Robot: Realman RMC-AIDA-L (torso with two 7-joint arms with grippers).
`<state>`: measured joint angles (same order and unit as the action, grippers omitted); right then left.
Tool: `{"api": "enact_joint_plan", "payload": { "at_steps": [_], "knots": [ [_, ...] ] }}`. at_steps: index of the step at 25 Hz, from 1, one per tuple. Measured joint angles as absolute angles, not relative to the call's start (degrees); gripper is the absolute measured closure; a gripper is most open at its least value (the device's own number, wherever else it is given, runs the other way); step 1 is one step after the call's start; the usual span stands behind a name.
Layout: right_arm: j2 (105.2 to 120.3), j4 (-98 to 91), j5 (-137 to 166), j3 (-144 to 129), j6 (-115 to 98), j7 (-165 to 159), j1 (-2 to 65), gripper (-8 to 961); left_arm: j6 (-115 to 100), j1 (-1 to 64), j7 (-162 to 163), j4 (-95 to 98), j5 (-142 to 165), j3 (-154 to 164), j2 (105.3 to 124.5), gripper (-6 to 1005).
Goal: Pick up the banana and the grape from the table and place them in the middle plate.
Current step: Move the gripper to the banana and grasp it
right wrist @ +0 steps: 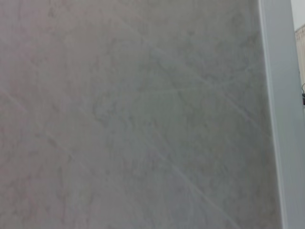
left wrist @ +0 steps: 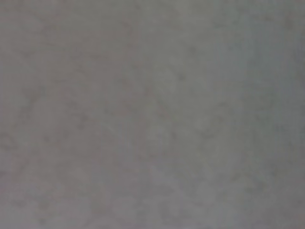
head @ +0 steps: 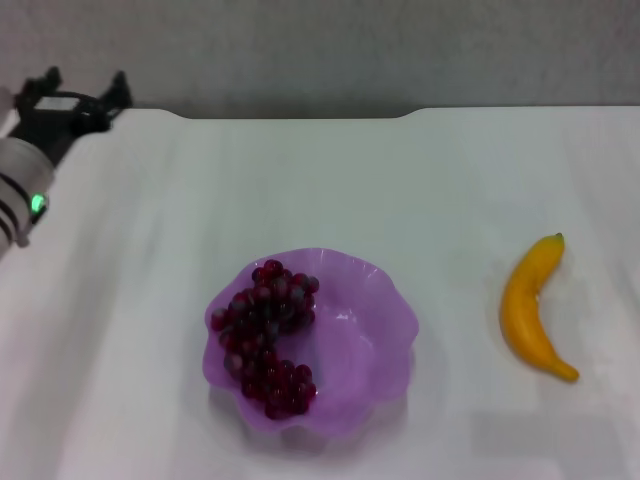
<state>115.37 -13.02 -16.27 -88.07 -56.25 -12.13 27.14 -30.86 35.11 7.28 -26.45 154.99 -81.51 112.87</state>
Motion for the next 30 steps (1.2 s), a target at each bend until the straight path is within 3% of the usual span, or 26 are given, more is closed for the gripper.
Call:
{"api": "enact_joint_plan", "payload": {
  "at_steps": [4,12,30],
  "knots": [
    [115.39,-13.21,-16.17,-88.11,-54.28,-12.17,27.22,46,-28.74,34.73,2.85,-26.74,155.0,-89.32,113.36,117],
    [115.39,-13.5,-16.39,-87.53,-53.46,-14.72,27.48,47,-40.45,31.7,-0.52,-25.78,154.99,-91.56,116.28,117],
    [115.1,-18.58,-11.06,-92.87,-47.61,-15.93,28.04,47,-40.36,32.03,-0.79,-23.87,155.66,-89.75,116.27,116]
  ]
}}
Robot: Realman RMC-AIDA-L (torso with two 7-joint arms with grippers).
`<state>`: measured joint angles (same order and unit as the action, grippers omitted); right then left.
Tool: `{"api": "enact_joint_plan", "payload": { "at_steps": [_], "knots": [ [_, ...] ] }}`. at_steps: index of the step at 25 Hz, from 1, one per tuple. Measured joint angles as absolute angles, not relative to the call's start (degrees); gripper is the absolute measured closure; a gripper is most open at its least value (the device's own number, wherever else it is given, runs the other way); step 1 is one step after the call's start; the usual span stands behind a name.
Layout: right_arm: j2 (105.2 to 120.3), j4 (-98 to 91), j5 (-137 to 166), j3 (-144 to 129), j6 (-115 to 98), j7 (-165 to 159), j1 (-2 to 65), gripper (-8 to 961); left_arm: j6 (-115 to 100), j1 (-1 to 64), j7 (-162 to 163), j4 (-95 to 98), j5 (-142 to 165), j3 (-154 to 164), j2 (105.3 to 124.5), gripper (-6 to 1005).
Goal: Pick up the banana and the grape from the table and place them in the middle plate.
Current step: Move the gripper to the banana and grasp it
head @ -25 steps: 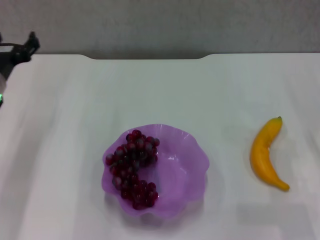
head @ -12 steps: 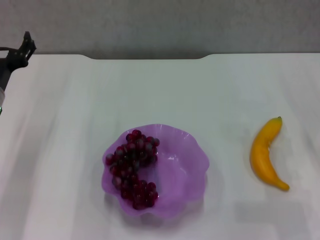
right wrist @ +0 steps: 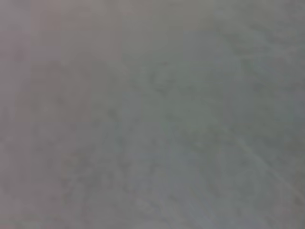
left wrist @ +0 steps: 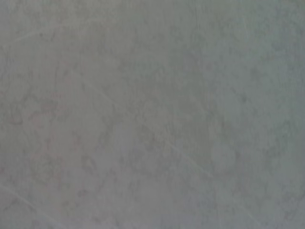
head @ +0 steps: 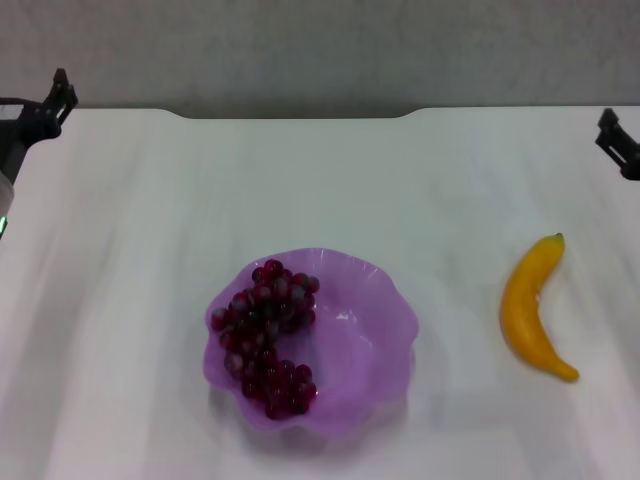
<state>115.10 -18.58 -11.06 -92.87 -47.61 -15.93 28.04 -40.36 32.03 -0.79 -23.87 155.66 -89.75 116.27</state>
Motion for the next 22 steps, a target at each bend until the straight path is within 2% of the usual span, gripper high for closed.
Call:
{"api": "enact_joint_plan", "payload": {
  "at_steps": [5,22],
  "knots": [
    [115.12,-22.5,-10.83,-92.57,-38.98,-16.32,28.1,46,-39.82,32.15,-0.79,-23.74,155.66,-88.97,116.31,116],
    [114.87,-49.14,-10.55,-88.98,12.24,-13.01,28.12,47,-39.08,32.75,-0.78,-24.2,155.65,-85.53,116.37,117]
  ]
}}
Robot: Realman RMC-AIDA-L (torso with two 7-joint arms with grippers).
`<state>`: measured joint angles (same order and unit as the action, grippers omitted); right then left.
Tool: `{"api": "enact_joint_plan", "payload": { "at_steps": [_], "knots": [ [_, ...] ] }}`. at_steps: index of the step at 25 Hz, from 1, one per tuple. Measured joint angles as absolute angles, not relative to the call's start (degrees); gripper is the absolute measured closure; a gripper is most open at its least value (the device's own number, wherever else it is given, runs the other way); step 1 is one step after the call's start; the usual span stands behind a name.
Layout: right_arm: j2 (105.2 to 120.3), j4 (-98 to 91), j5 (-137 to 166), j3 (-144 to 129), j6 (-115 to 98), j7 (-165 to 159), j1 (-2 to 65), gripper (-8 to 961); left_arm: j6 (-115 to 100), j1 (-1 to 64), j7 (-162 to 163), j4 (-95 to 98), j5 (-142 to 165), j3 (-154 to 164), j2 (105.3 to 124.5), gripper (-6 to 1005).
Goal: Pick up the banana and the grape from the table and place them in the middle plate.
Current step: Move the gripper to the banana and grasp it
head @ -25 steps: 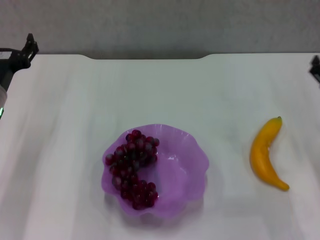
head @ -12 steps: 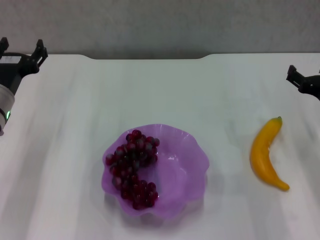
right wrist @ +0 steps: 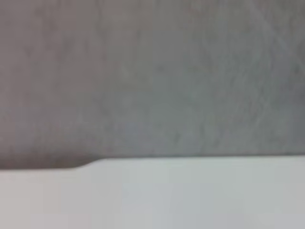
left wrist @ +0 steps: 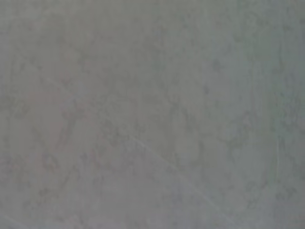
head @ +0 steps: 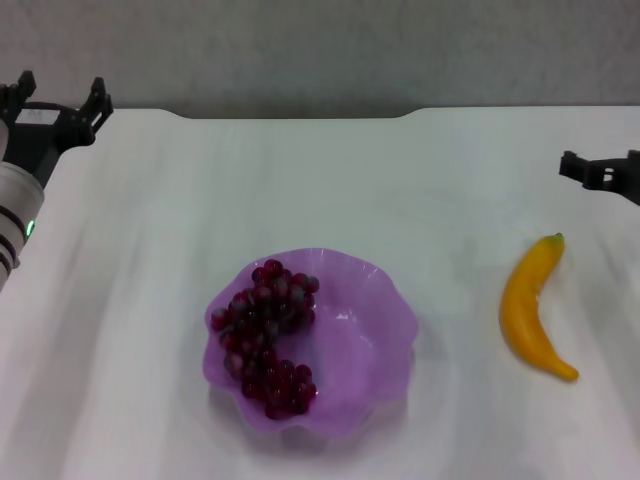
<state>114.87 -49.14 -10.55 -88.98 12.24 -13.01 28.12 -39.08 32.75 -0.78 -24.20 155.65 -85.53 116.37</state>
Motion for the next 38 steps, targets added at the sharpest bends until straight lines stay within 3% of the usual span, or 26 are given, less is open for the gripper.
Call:
{"api": "enact_joint_plan", "payload": {
  "at_steps": [10,22,38],
  "knots": [
    [114.9,-51.81,-11.2,-89.91,24.36,-8.93,31.26,47,-38.95,32.86,-0.55,-24.49,155.65,-83.67,116.37,117],
    [115.31,-48.55,-20.55,-97.69,23.05,-8.25,34.7,48,-37.62,33.56,-0.45,-24.6,155.65,-82.54,116.42,116],
    [115.02,-56.43,-31.72,-97.31,20.2,-7.93,23.35,47,-37.43,32.88,-0.73,-24.61,155.65,-82.5,116.4,117]
  ]
}}
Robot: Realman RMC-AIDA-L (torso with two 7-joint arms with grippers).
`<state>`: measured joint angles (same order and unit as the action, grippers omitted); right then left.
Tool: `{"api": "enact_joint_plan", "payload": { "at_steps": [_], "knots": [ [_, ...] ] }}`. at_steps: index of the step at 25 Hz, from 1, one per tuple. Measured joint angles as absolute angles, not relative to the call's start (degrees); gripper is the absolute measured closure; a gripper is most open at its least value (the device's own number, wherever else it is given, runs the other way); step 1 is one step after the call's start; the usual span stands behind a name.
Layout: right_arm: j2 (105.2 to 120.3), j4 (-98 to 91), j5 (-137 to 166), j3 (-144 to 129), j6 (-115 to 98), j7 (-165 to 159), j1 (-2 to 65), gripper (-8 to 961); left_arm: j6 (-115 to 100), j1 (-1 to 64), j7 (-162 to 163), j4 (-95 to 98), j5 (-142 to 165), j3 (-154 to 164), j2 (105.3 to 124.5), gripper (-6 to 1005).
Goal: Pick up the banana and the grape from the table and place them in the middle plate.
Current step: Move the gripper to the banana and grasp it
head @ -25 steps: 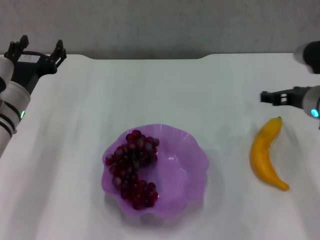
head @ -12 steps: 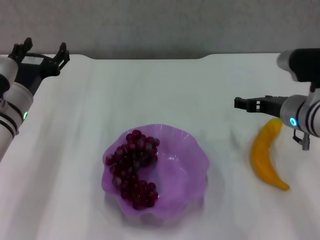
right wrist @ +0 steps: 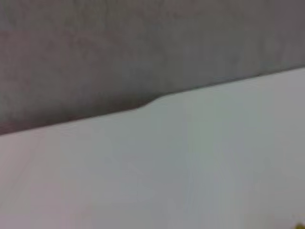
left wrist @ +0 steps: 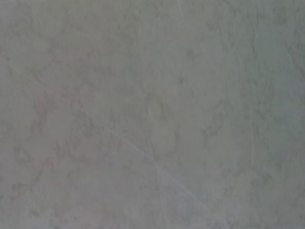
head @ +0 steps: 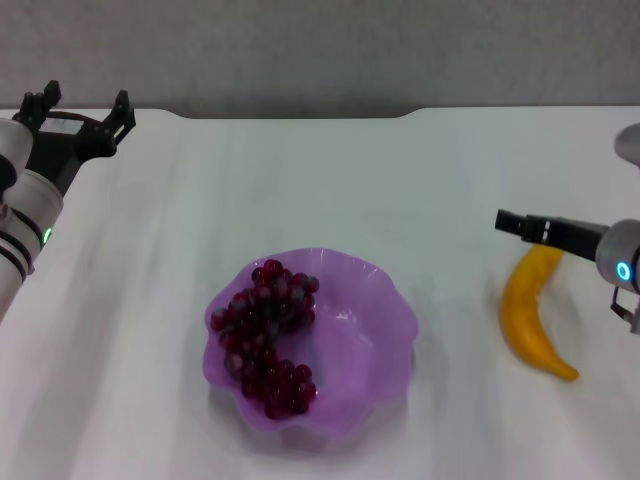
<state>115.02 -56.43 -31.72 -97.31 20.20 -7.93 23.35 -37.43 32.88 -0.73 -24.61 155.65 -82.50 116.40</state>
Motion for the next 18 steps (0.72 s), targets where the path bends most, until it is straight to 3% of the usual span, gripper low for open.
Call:
{"api": "enact_joint_plan", "payload": {
  "at_steps": [18],
  "knots": [
    [115.26,-50.72,-32.78,-99.55,22.28,-6.32,24.02,47,-36.12,33.06,-0.79,-25.23,155.65,-82.44,116.33,117]
  ]
}}
